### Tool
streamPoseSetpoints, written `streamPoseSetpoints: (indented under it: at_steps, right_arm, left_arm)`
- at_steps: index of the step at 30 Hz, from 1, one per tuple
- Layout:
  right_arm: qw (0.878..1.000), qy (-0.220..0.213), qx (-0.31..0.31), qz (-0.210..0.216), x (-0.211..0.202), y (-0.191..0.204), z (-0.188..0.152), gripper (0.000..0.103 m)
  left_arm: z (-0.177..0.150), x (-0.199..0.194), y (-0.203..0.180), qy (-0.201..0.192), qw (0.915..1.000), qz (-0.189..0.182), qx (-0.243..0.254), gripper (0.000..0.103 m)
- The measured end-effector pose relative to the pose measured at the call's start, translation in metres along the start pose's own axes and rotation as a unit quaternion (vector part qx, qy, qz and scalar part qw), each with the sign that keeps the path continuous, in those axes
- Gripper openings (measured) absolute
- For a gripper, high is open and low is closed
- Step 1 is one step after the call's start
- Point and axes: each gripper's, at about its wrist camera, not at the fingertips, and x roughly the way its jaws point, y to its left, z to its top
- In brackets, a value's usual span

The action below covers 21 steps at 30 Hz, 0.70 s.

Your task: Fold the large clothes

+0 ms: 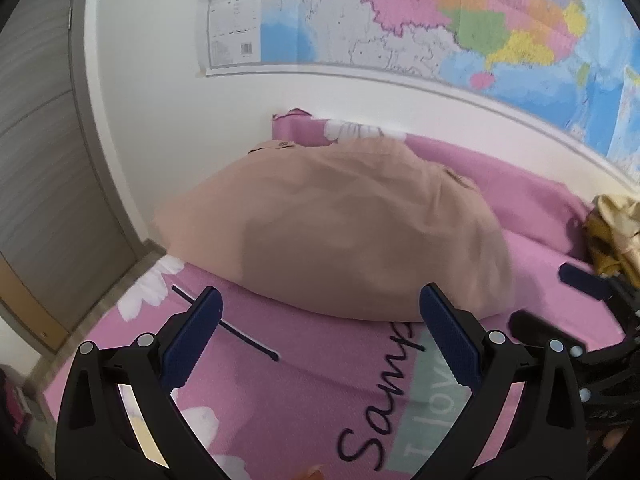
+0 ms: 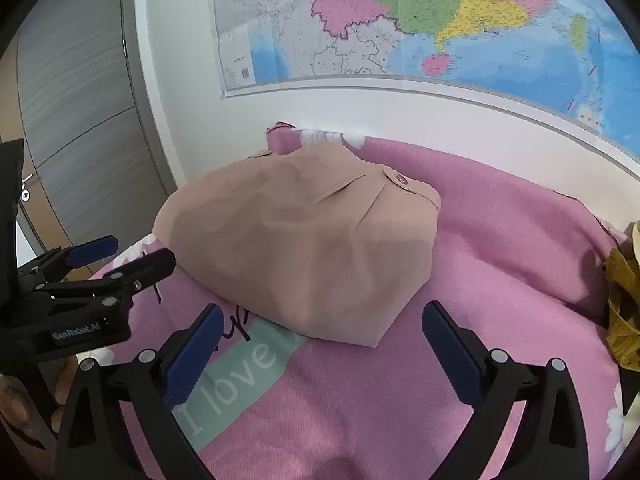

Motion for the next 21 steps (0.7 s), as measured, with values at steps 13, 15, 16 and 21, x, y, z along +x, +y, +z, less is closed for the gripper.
streamPoseSetpoints:
  at_steps: [13,15,16,21]
  right_arm:
    - [1.000,-0.006,0.017,-0.005,-0.017,0.007,-0.016,0.097]
    - [1.000,-0.007,0.017,-0.003,-0.021,0.009,-0.018,0.097]
    - [1.000,-0.007,0.016,-0.002,-0.023,0.011,-0.019,0.097]
    - [1.000,-0.011,0.010,0.002,-0.031,0.018,-0.026,0.097]
  left_arm:
    - [-0.011,-0.018,0.001,-0.001,0.9994,0.031,-0.013,0.098]
    - [-0.013,-0.022,0.000,-0.002,0.9993,0.034,-0.012,0.098]
    - [-0.014,-0.024,-0.001,-0.003,0.9993,0.036,-0.011,0.098]
    - [-0.015,-0.036,-0.007,-0.018,0.9987,0.047,0.004,0.098]
